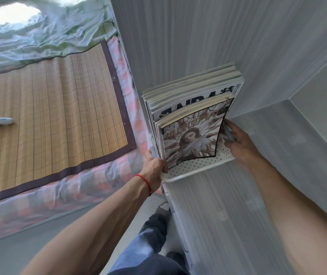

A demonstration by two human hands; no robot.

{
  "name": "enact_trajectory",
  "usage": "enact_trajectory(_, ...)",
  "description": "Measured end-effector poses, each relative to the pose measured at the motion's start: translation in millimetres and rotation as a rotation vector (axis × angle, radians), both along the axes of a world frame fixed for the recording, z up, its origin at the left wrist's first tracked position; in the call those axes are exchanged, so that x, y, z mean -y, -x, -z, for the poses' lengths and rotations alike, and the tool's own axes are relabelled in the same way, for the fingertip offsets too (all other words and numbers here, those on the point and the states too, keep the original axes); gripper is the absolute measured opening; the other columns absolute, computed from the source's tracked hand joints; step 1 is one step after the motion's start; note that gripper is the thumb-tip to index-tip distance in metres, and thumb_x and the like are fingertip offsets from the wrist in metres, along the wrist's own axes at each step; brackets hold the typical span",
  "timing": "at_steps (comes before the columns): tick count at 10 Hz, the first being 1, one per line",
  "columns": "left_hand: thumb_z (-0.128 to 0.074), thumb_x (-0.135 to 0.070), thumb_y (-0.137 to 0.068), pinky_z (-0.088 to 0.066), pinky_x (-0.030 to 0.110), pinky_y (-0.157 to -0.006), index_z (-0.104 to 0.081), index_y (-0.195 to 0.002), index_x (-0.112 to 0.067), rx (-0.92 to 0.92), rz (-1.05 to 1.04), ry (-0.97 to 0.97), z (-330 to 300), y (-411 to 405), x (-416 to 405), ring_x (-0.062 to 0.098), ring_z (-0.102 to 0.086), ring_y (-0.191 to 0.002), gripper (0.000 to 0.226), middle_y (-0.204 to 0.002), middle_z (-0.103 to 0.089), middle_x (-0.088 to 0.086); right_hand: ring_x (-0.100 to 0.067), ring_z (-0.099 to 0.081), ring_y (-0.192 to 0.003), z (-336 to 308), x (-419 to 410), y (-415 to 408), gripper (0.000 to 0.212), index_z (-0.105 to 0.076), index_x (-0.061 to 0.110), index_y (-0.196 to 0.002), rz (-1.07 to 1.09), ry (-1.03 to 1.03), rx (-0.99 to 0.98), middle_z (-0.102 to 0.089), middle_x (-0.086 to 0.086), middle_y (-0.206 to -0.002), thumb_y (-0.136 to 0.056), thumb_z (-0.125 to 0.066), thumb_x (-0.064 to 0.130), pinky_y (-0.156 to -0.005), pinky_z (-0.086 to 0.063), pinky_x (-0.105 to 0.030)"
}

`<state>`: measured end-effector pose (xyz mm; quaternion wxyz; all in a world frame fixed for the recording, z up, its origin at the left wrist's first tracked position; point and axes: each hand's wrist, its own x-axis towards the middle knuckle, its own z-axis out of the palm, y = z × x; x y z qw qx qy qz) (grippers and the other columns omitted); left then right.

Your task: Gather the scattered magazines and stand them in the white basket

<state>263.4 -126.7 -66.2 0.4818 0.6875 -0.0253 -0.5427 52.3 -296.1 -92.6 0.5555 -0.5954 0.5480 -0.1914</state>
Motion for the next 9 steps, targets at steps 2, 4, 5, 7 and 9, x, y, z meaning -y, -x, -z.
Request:
enact_trajectory(2,-0.039,0.024,-0.075,-0.051,0.064,-0.099,-0.034,-0.141,-0.016,0.094,0.118,-0.047,-2,-2,-1,0.047,-0.051,-0.124,0.078,-0.132,-0.051,0.028,-0.012,-0.035,-0.144,6,0,2,0.077,-0.031,0.049,-0.153,-0.094,0.097,-0.107,-0.037,0.008,-0.161,-0.101,-0.047,-0.005,-0.110,-0.027,-0.028)
enact_trajectory(4,-0.040,0.021,-0.076,-0.046,0.069,-0.103,-0.034,-0.141,-0.021,0.093,0.132,-0.065,-4,-5,-1,0.040,-0.053,-0.117,0.078,-0.131,-0.053,0.026,-0.018,-0.031,-0.150,6,-1,2,0.080,-0.024,0.048,-0.156,-0.157,0.160,-0.185,-0.034,0.007,-0.164,-0.101,-0.044,-0.006,-0.114,-0.023,-0.027)
enact_trajectory(5,-0.048,0.016,-0.079,-0.046,0.067,-0.105,-0.034,-0.143,-0.024,0.077,0.138,-0.047,-3,-8,-4,0.042,-0.054,-0.123,0.077,-0.131,-0.057,0.019,-0.021,-0.042,-0.144,3,-8,3,0.075,-0.025,0.046,-0.158,-0.115,0.217,-0.224,-0.042,0.002,-0.159,-0.103,-0.048,0.001,-0.109,-0.031,-0.026)
enact_trajectory(7,-0.080,-0.016,-0.083,-0.051,0.020,-0.090,-0.036,-0.139,-0.030,0.442,0.255,0.101,5,-16,-26,0.007,-0.056,-0.109,0.072,-0.122,-0.052,-0.011,-0.024,-0.059,-0.126,-4,-25,21,0.053,-0.047,0.020,-0.151,0.032,0.265,-0.210,-0.059,-0.006,-0.142,-0.101,-0.063,0.016,-0.099,-0.041,-0.026)
enact_trajectory(9,-0.068,-0.009,-0.091,-0.051,0.046,-0.107,-0.041,-0.145,-0.016,0.803,0.228,0.109,-14,-28,-59,0.025,-0.054,-0.126,0.061,-0.139,-0.053,0.010,-0.021,-0.062,-0.120,-23,-42,31,0.043,-0.056,0.018,-0.142,0.091,0.432,-0.183,-0.062,-0.001,-0.140,-0.100,-0.059,0.012,-0.096,-0.044,-0.025)
